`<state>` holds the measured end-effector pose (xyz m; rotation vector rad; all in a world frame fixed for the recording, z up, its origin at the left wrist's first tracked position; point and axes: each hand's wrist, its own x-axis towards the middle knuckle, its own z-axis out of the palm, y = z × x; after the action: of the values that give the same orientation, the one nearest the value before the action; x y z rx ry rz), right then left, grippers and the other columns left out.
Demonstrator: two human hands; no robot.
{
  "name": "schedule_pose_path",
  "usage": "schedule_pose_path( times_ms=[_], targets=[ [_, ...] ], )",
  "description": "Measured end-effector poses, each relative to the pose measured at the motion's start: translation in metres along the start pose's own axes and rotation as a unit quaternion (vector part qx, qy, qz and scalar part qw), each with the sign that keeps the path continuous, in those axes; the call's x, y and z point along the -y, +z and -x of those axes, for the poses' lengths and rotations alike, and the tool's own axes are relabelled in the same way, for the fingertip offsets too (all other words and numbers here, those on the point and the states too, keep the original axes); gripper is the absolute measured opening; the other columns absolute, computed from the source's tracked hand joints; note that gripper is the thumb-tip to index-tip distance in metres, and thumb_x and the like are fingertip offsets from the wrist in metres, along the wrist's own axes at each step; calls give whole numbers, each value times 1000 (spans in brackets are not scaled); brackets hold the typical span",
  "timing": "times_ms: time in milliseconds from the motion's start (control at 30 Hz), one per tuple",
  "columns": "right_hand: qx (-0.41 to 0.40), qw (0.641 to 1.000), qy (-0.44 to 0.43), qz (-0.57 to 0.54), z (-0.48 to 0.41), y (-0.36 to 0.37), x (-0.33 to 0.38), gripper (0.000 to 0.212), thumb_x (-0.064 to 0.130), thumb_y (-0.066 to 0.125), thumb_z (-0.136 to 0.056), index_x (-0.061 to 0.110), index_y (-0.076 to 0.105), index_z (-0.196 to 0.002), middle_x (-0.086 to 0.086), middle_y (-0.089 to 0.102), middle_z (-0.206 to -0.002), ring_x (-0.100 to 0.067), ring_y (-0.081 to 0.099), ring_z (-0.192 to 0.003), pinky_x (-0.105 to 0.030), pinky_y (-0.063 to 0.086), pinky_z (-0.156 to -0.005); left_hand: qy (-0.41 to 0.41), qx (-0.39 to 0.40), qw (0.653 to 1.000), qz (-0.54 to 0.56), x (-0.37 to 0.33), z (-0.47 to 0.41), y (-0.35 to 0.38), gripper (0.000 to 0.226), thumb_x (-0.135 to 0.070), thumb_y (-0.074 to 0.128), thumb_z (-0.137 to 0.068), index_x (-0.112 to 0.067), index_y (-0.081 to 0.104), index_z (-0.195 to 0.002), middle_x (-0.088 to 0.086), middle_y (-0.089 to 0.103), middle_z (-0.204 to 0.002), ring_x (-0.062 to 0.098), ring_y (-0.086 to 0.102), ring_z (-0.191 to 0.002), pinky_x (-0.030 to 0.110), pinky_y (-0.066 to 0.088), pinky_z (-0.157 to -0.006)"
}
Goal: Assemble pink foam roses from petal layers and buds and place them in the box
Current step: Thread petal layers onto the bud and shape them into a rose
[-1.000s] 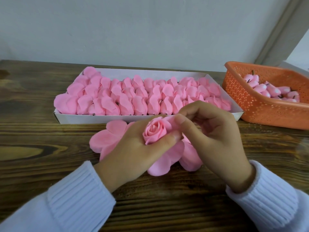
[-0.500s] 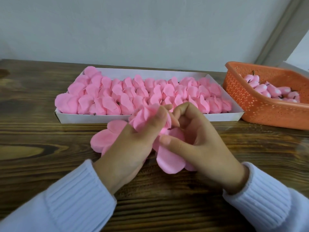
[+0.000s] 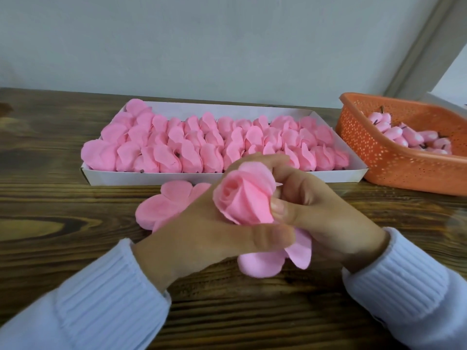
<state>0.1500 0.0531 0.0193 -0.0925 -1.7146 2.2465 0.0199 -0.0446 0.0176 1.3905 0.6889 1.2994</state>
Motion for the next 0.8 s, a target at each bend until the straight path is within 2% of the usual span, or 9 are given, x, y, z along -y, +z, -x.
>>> schedule_pose_path(
  times_ms=[67,167,233,300,400,533,633,700,800],
  targets=[
    [11,1000,14,12,-1,2,0,54,24,76,-75,-5,51,-114,-15,65,-94,-19,65,-84,-25,53,-77,-12,-6,1000,-17,1,2,0,50,-23,72,-78,-15,51,-123,2,61,-112,12,59,-109,24,46,-97],
    [7,999,14,45,-1,3,-2,48,14,63,-79,-13,49,-116,-16,66,-99,-20,66,-91,-26,53,-81,-19,-99,991,-93,8,5,-2,65,-39,78,-71,-25,51,-128,-8,61,-130,8,51,-126,34,38,-109],
    [5,999,10,53,-1,3,-1,43,11,60,-79,-10,54,-116,-15,68,-100,-20,67,-94,-25,53,-81,-18,-136,983,-126,10,5,-2,52,-40,68,-75,-32,55,-124,-12,62,-128,7,47,-130,41,34,-112],
    [-7,999,5,53,-2,3,0,46,11,61,-78,-6,53,-120,-17,66,-104,-22,66,-97,-27,52,-84,-16,-150,979,-134,9,5,0,44,-40,61,-78,-35,58,-122,-10,65,-123,6,53,-124,33,40,-106],
    [-22,997,-16,72,-2,2,2,42,14,61,-81,2,55,-121,-13,65,-111,-25,62,-104,-33,51,-91,4,-148,977,-152,5,4,0,39,-36,55,-86,-26,59,-124,-11,69,-111,-7,63,-95,8,46,-81],
    [-77,994,-19,72,-2,-1,6,32,15,58,-87,1,60,-116,-16,66,-113,-28,61,-107,-35,50,-94,41,-164,975,-147,5,3,-1,30,-34,49,-91,-31,63,-118,-10,69,-114,2,61,-110,14,46,-89],
    [-170,981,39,83,-2,-5,4,42,21,57,-86,-10,53,-116,-27,64,-109,-33,61,-100,-40,48,-89,63,-171,975,-131,7,3,-2,28,-31,47,-92,-37,65,-114,-25,69,-86,-10,63,-86,5,45,-74],
    [-199,974,65,82,-1,-5,2,44,26,58,-81,-6,57,-111,-19,68,-98,-28,63,-92,-37,49,-81,69,-162,976,-125,8,3,-1,29,-30,44,-95,-24,56,-121,-31,65,-72,-18,59,-71,-1,42,-64],
    [-186,978,86,37,-1,0,3,46,19,62,-76,-6,56,-113,-15,70,-95,-25,65,-89,-33,53,-75,77,-159,974,-140,7,2,2,34,-38,45,-97,-12,50,-119,-32,65,-72,-18,60,-71,0,42,-67]
  ],
)
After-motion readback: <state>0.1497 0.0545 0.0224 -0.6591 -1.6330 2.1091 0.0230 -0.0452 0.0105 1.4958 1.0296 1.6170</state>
